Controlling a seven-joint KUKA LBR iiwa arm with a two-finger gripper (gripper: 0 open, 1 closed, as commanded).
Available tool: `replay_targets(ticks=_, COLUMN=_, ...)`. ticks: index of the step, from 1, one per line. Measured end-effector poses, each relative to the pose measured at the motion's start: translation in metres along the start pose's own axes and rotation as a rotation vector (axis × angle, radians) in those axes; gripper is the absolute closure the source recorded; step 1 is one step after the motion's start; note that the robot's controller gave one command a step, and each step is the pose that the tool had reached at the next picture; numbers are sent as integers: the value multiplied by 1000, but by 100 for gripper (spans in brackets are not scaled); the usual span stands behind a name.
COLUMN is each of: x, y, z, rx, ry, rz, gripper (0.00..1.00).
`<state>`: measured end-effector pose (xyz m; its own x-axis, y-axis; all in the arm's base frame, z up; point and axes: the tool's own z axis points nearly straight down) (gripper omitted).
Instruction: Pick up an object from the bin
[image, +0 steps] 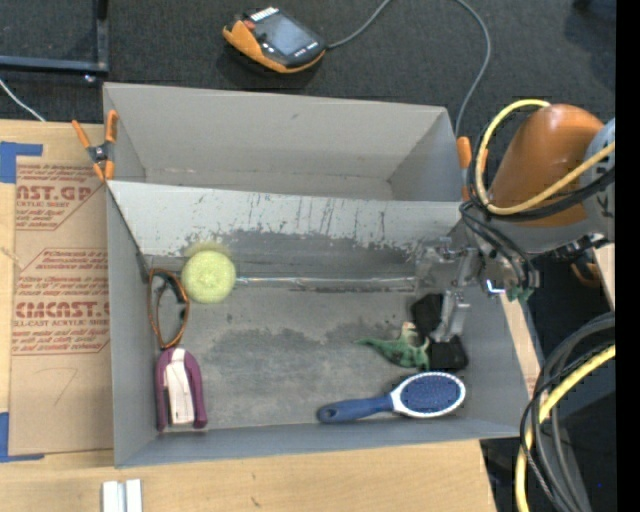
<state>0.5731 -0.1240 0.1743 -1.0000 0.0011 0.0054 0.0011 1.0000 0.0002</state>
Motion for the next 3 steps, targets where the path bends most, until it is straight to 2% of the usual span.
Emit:
replay_targets(ticks=1, x=-2, y=1, z=-5, rx=1, ry=-8, rz=-2, gripper=0)
replay_targets(ticks=2, x=70, y=-7, z=101, rx=3, ry=-14, rz=-199, gripper=0)
replay_targets(ticks=3, x=82, y=-13, z=37, rx=3, ry=-11, rz=-346, gripper=0)
